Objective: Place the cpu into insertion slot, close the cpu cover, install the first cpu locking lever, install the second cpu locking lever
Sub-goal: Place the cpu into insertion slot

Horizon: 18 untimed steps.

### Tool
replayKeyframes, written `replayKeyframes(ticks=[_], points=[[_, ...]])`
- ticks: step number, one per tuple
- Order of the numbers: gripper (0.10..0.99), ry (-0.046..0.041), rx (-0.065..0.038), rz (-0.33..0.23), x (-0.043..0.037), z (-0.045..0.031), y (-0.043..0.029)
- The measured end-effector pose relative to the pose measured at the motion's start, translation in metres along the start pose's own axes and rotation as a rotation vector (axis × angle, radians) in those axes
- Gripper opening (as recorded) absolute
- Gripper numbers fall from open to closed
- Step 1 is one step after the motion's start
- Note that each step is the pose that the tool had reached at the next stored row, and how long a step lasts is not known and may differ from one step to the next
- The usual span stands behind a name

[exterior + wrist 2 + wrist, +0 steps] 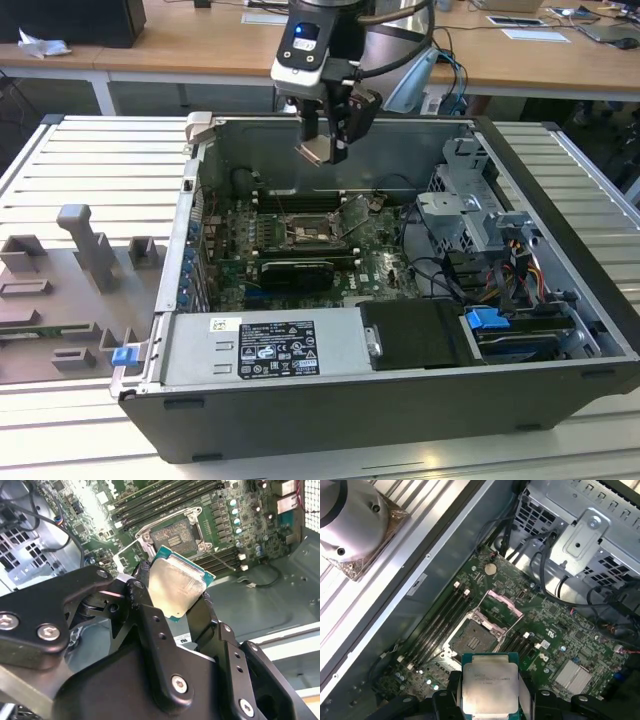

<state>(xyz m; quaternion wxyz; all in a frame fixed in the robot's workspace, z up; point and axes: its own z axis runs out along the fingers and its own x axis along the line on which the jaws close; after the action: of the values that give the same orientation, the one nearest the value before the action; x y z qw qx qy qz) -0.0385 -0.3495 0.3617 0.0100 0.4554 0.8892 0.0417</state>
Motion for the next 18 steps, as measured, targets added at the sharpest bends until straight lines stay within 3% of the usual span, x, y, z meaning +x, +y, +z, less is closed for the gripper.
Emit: replayKeyframes(ticks=[18], points=[[0.537, -0.0167, -0.003, 0.193, -0.0001, 0.0044, -0.0004]])
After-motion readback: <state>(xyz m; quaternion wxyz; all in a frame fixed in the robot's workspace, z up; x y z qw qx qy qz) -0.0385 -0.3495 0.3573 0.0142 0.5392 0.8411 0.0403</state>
